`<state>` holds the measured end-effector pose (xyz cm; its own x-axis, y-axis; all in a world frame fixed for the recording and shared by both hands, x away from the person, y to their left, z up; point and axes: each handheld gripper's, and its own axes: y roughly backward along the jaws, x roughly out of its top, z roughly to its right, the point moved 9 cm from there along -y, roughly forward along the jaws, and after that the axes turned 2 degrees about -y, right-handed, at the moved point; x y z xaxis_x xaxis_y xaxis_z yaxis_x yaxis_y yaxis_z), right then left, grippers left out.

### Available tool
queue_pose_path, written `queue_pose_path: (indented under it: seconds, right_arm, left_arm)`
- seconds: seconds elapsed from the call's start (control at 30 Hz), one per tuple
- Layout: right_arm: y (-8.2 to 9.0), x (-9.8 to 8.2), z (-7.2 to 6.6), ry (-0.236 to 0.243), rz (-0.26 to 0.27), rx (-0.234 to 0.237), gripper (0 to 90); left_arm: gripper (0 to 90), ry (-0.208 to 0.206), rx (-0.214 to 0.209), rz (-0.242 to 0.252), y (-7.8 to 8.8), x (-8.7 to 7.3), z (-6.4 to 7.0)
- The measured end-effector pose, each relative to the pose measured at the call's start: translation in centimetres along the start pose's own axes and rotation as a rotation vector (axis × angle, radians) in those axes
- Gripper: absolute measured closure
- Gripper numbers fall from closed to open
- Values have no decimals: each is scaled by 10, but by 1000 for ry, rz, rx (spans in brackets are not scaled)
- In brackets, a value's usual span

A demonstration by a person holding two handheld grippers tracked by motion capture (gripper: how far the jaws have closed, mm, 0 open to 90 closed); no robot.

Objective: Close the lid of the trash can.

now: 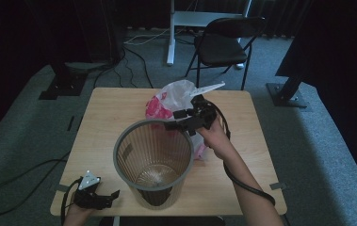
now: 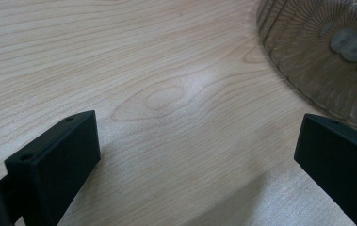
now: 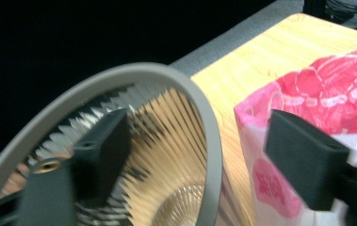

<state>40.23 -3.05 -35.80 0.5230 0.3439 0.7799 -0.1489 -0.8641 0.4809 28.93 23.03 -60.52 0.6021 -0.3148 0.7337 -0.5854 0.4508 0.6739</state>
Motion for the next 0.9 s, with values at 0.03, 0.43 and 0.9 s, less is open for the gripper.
queue_pose_path:
  seconds: [0.03, 0.43, 0.9]
  right_arm:
    - [0, -2, 0, 6, -2, -9, 172]
    - [10, -15, 7, -5, 28, -72, 172]
    - [35, -26, 20, -28, 94, -155, 181]
  left_arm:
    - [9, 0, 1, -1, 0, 0, 0]
    - [9, 4, 1, 1, 0, 0, 0]
    - [9, 5, -1, 0, 0, 0, 0]
